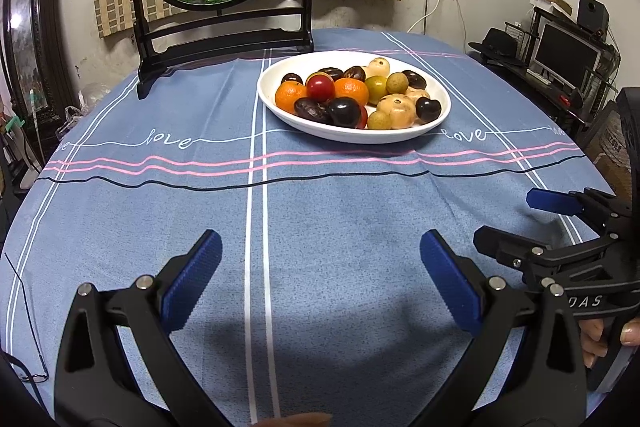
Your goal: Organize fruits
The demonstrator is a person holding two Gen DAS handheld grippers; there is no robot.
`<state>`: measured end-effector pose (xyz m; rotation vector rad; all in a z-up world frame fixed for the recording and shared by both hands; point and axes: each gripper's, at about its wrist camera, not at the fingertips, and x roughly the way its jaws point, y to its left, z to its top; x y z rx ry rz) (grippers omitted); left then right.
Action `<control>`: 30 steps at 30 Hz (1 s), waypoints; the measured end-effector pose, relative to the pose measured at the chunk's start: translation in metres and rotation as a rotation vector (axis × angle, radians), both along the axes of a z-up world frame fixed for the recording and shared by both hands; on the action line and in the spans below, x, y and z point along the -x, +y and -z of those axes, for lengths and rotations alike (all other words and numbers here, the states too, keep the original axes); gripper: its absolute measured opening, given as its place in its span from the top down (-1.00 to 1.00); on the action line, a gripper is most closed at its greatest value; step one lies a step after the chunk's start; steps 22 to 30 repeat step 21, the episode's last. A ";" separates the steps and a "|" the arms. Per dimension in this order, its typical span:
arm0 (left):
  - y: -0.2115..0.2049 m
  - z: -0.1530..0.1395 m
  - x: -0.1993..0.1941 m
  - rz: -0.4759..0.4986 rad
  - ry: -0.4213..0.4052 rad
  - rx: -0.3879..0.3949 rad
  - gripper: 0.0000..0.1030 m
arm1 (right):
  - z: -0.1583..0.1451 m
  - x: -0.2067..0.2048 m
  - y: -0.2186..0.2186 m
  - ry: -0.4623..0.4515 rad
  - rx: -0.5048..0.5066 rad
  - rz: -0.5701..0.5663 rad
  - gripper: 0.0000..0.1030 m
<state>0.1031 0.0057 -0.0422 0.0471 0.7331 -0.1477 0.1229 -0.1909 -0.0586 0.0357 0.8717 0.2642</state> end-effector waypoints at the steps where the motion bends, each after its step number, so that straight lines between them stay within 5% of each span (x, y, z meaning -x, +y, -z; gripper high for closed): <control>1: 0.000 0.000 0.000 -0.001 -0.001 -0.001 -0.96 | 0.000 0.000 0.000 0.000 0.000 0.000 -0.89; 30: 0.003 -0.001 -0.001 -0.034 -0.016 -0.007 -0.96 | 0.000 0.000 0.001 0.000 0.000 0.000 -0.89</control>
